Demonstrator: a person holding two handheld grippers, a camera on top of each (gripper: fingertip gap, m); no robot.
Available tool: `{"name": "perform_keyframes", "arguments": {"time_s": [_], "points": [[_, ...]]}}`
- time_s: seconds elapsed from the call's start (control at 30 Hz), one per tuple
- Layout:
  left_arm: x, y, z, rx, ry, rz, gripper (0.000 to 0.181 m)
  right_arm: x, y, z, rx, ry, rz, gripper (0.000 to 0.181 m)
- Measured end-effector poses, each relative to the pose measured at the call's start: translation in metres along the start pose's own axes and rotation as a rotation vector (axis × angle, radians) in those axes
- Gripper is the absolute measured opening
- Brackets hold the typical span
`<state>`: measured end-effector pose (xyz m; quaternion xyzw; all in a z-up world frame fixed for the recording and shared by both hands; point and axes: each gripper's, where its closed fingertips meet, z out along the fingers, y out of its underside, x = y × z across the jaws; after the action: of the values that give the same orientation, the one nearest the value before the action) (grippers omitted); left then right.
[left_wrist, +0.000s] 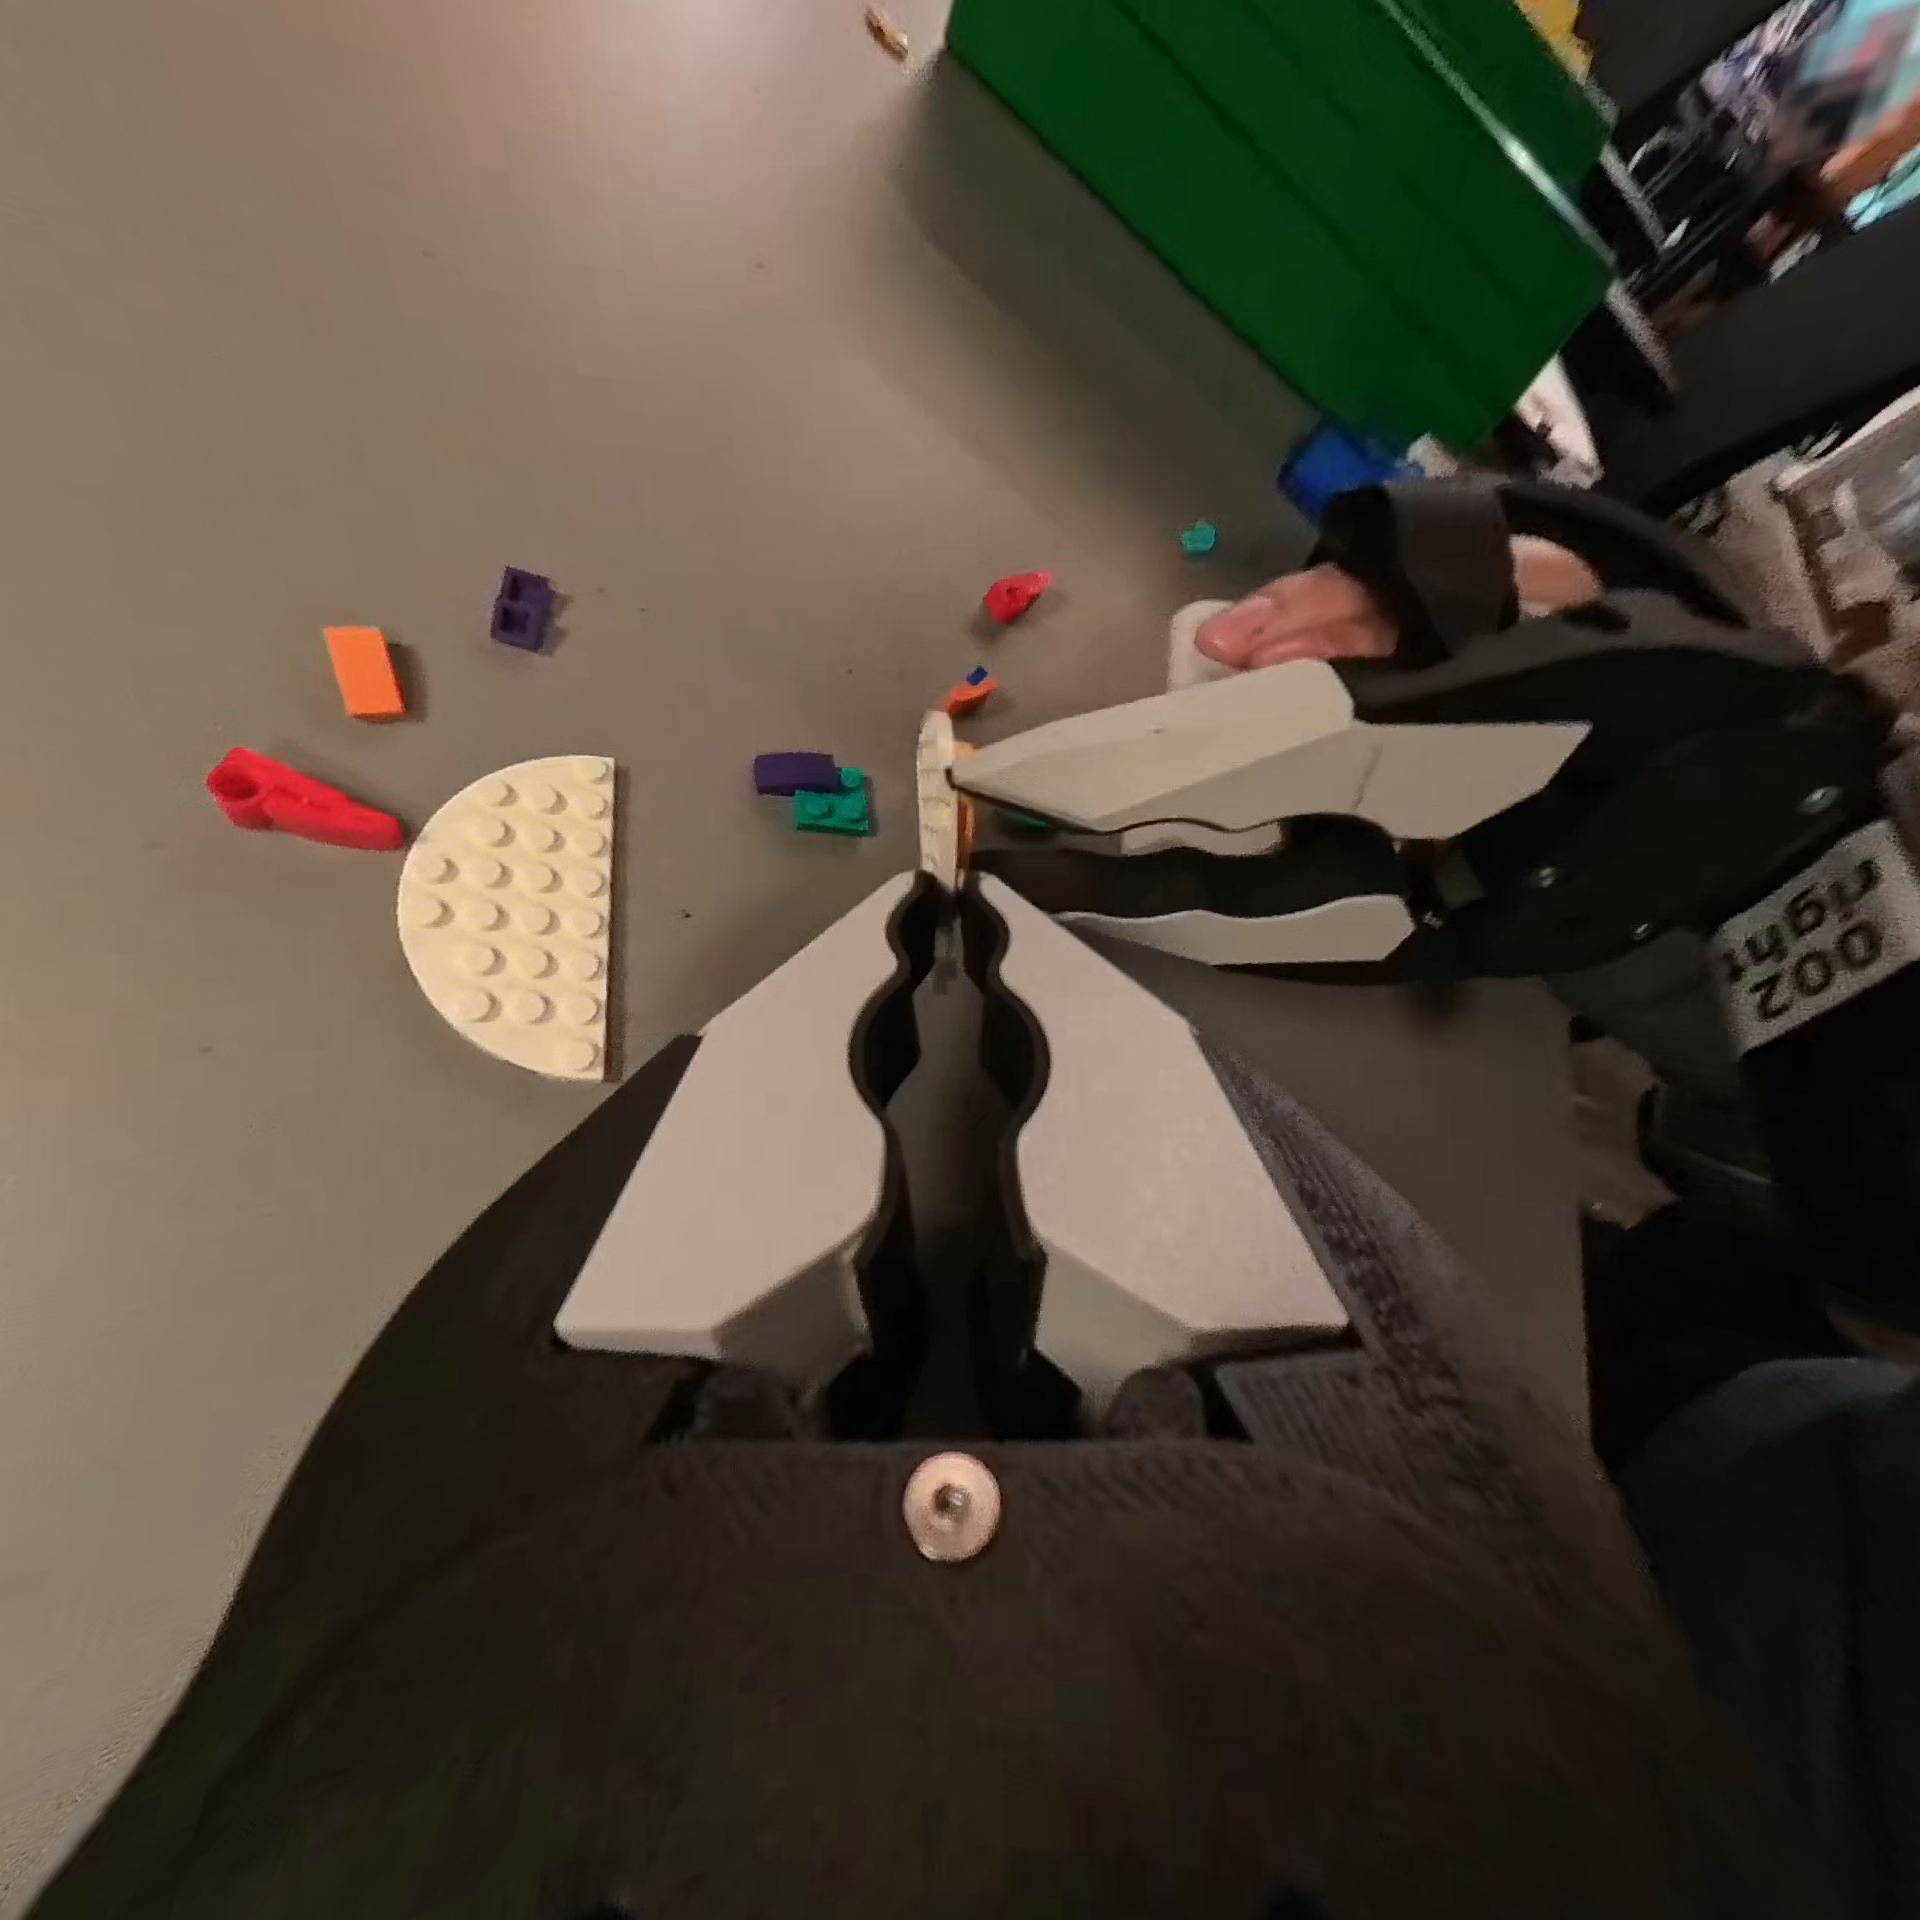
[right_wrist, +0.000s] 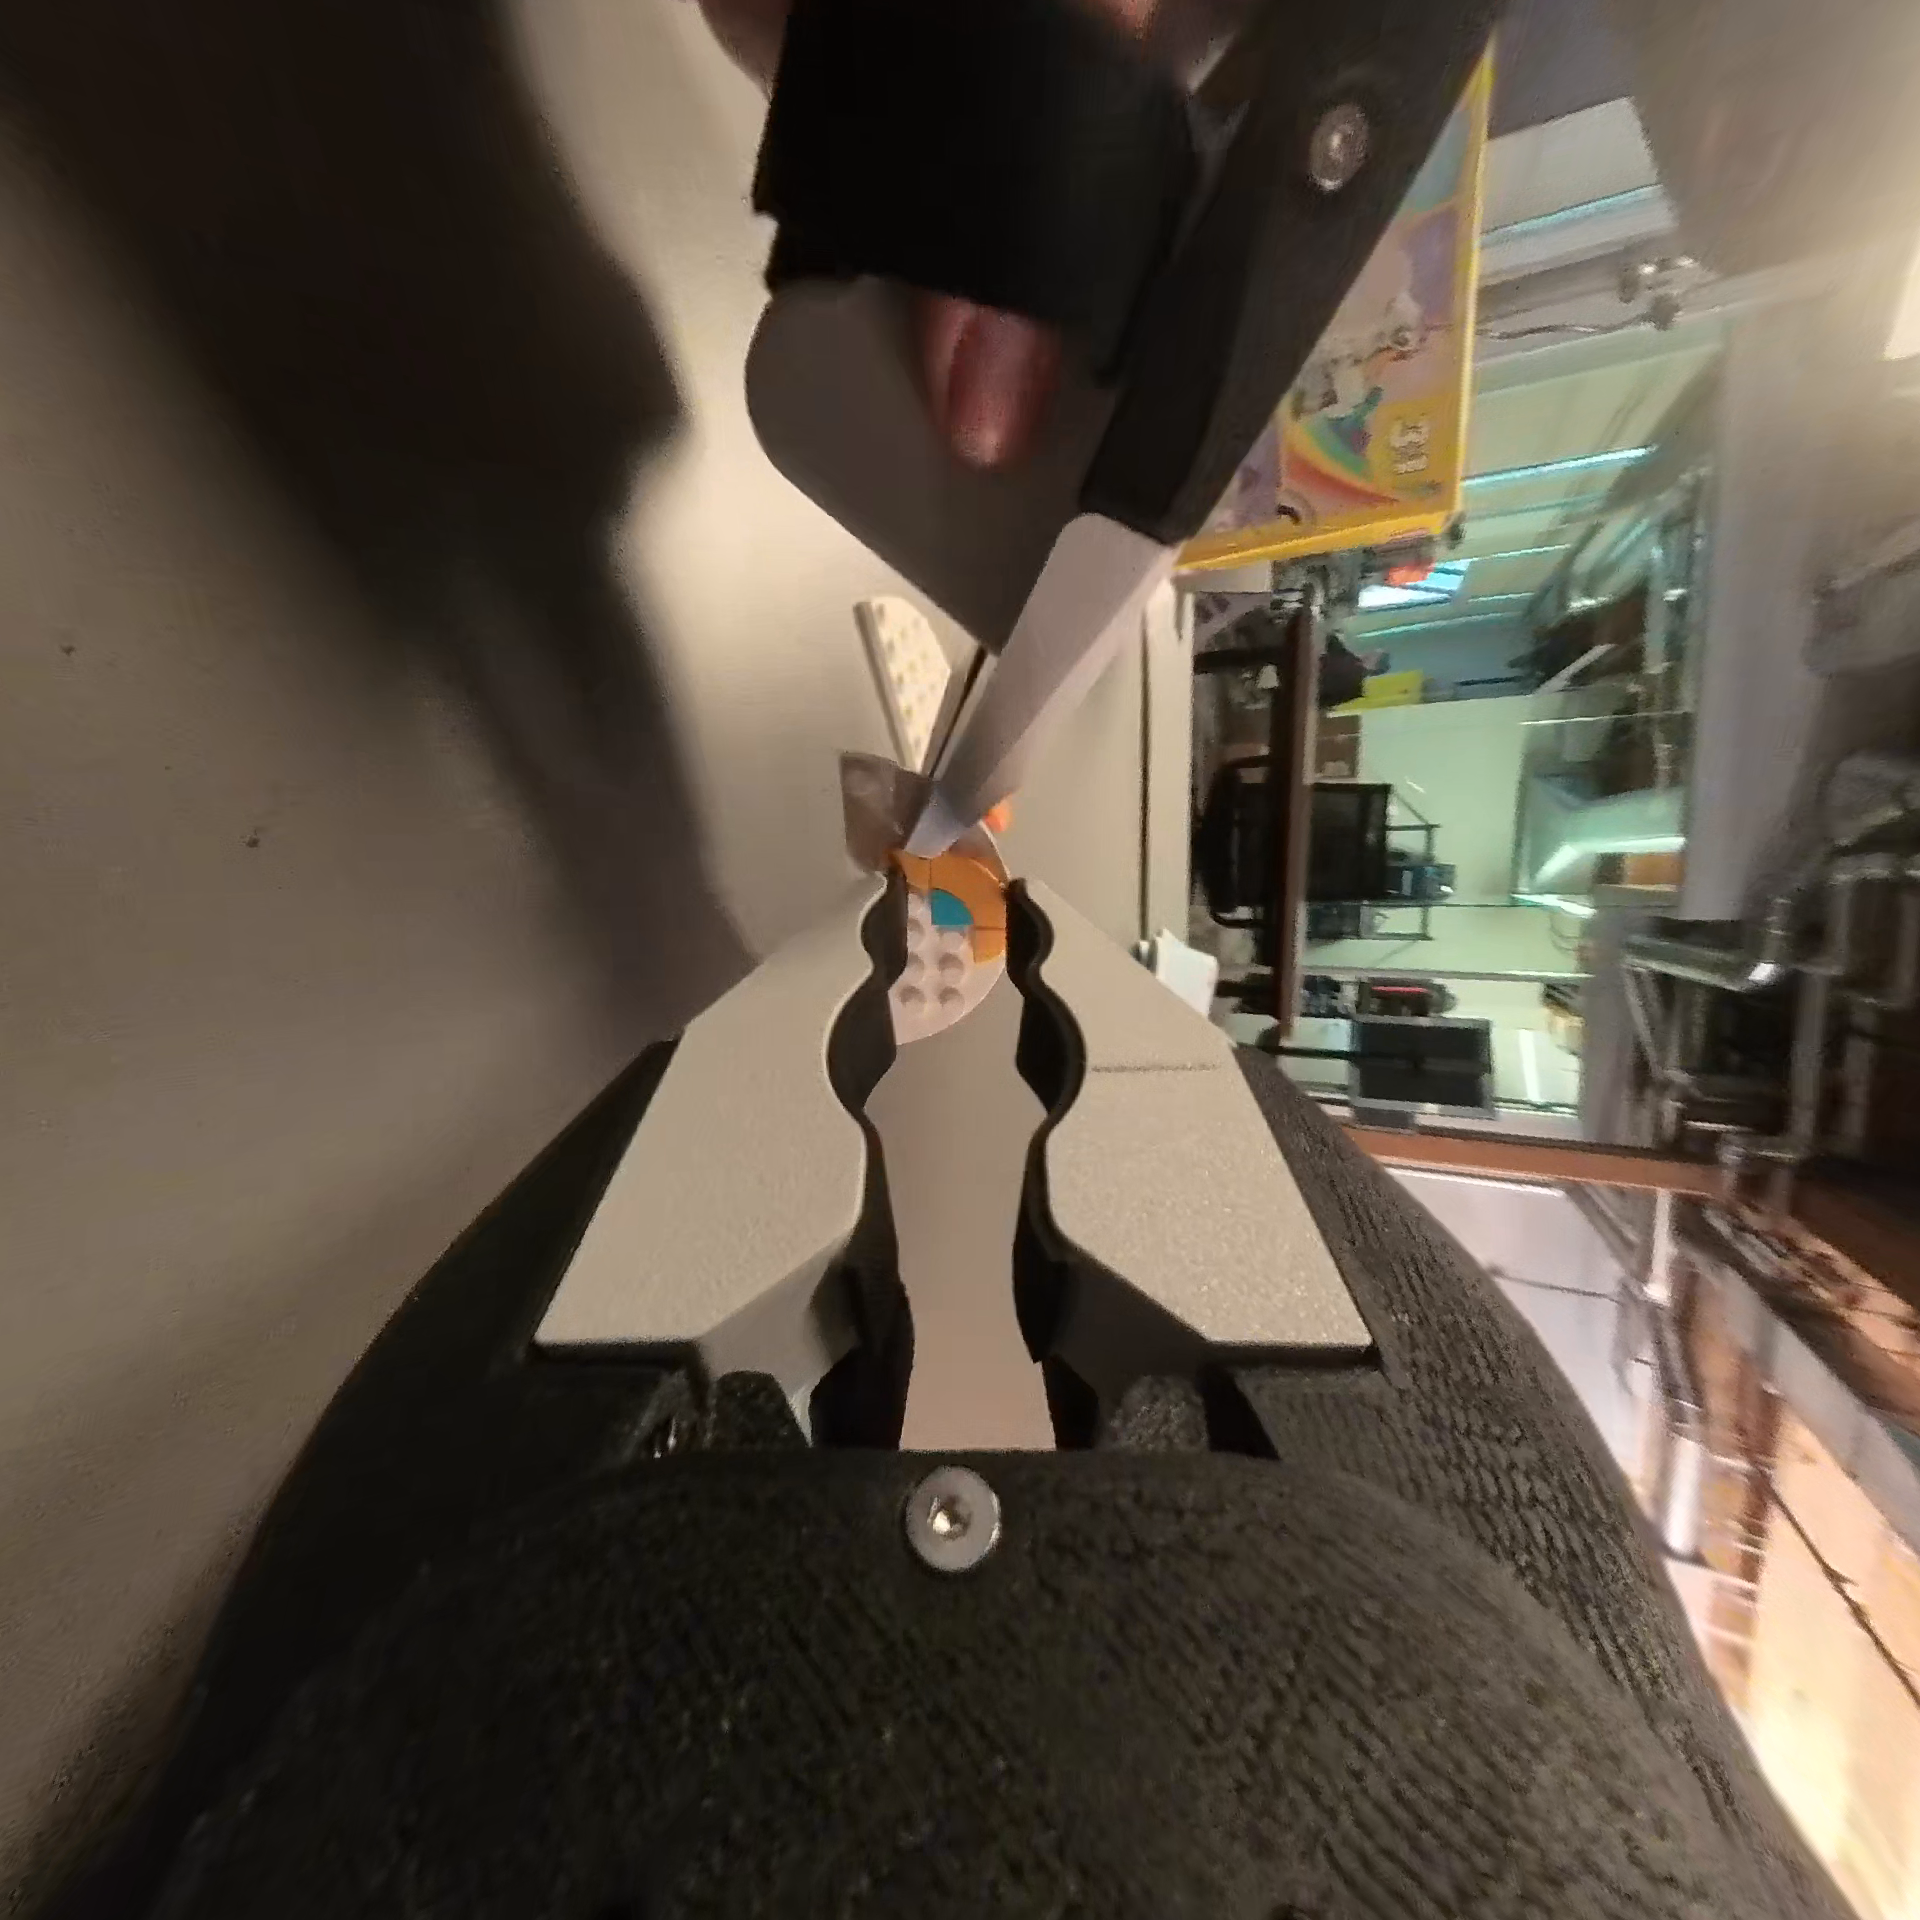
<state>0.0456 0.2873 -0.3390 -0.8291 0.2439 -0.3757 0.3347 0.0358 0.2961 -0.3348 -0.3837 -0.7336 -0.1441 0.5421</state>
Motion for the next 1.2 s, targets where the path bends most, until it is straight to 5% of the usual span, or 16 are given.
{"name": "perform_keyframes", "arguments": {"time_s": [0.3,0.33,0.4,0.47,0.73,0.9,0.97,1.2], "points": [[-0.008,-0.001,0.001,0.034,-0.013,-0.058,0.003,-0.003,-0.002,0.007,-0.052,0.069,-0.110,0.015],[-0.011,-0.001,0.002,0.031,-0.045,-0.035,0.003,-0.002,-0.002,0.004,-0.051,0.079,-0.111,0.000],[-0.045,-0.004,-0.011,0.034,-0.278,0.064,0.003,0.001,-0.004,-0.003,-0.018,0.093,-0.086,0.000],[-0.032,-0.019,-0.022,0.145,-0.123,-0.069,0.003,0.003,-0.002,-0.003,0.001,0.088,-0.024,0.000],[-0.021,-0.007,-0.009,0.070,-0.069,-0.040,0.003,0.002,-0.001,0.003,0.063,0.012,0.167,0.000],[-0.015,-0.006,-0.006,0.067,-0.027,-0.037,0.003,0.013,-0.002,0.000,0.138,-0.056,0.458,0.027],[-0.008,-0.005,-0.003,0.057,0.007,-0.008,0.003,0.013,0.006,0.001,0.104,-0.059,0.450,0.039],[0.000,-0.001,-0.002,0.021,0.051,0.019,0.003,0.001,-0.001,-0.004,0.113,-0.098,0.295,0.030]]}}
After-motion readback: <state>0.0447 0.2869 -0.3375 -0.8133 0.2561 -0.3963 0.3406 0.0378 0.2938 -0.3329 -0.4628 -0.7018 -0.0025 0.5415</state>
